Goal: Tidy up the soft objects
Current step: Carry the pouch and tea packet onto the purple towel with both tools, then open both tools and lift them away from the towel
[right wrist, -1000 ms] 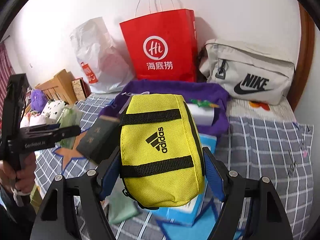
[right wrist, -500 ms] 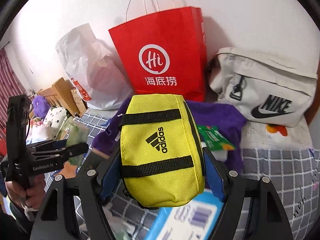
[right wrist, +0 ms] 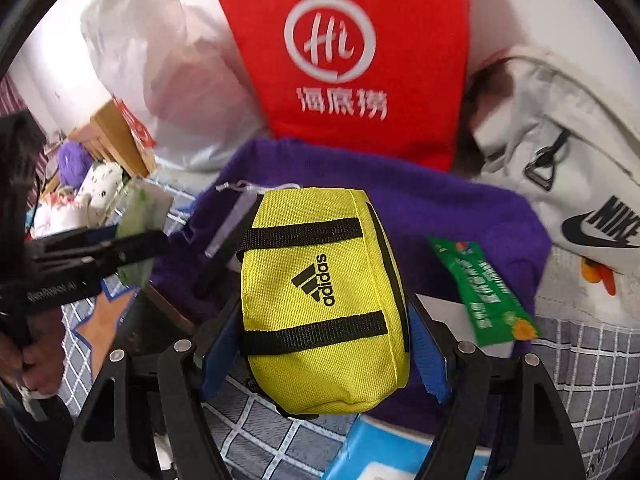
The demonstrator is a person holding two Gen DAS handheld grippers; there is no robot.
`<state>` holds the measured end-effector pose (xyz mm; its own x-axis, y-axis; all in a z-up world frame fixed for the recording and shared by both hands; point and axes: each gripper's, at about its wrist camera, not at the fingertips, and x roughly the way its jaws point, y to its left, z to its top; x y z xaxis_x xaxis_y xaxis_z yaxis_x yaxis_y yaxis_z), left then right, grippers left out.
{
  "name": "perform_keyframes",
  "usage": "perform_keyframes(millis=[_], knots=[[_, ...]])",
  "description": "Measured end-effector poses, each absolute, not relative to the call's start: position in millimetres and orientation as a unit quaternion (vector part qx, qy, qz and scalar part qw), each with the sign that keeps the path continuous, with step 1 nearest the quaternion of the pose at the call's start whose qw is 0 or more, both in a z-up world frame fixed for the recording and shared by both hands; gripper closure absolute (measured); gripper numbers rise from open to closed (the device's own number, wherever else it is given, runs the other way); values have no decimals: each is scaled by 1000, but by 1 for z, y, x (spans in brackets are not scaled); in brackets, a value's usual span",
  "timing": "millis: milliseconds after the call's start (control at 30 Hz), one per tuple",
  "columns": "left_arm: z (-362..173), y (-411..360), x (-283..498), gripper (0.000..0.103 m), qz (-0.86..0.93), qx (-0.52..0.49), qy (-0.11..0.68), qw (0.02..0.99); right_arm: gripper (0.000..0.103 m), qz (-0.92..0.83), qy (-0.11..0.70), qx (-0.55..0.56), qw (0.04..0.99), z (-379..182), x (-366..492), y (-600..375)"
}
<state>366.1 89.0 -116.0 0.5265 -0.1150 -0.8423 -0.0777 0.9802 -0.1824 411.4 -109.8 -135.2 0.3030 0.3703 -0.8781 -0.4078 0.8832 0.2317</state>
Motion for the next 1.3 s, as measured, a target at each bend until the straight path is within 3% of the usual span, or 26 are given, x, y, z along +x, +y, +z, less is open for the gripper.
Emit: perform_keyframes(millis=[433, 567, 1233, 1267, 1300], knots=[[-134, 83, 393, 52, -21, -95, 504, 858, 23, 234, 561, -35, 793, -160, 436, -100], [-139, 82, 401, 51, -23, -93, 507, 857, 13, 237, 561, -32, 793, -162, 440, -97], [-164, 62, 422, 51, -41, -78, 542, 836, 13, 242, 488, 4, 839, -93, 411, -130], [-165, 61, 423, 49, -42, -80, 545, 834, 13, 241, 487, 4, 839, -92, 409, -132], [-166, 61, 424, 42, -47, -87, 548, 831, 13, 241, 487, 5, 840, -91, 407, -134]])
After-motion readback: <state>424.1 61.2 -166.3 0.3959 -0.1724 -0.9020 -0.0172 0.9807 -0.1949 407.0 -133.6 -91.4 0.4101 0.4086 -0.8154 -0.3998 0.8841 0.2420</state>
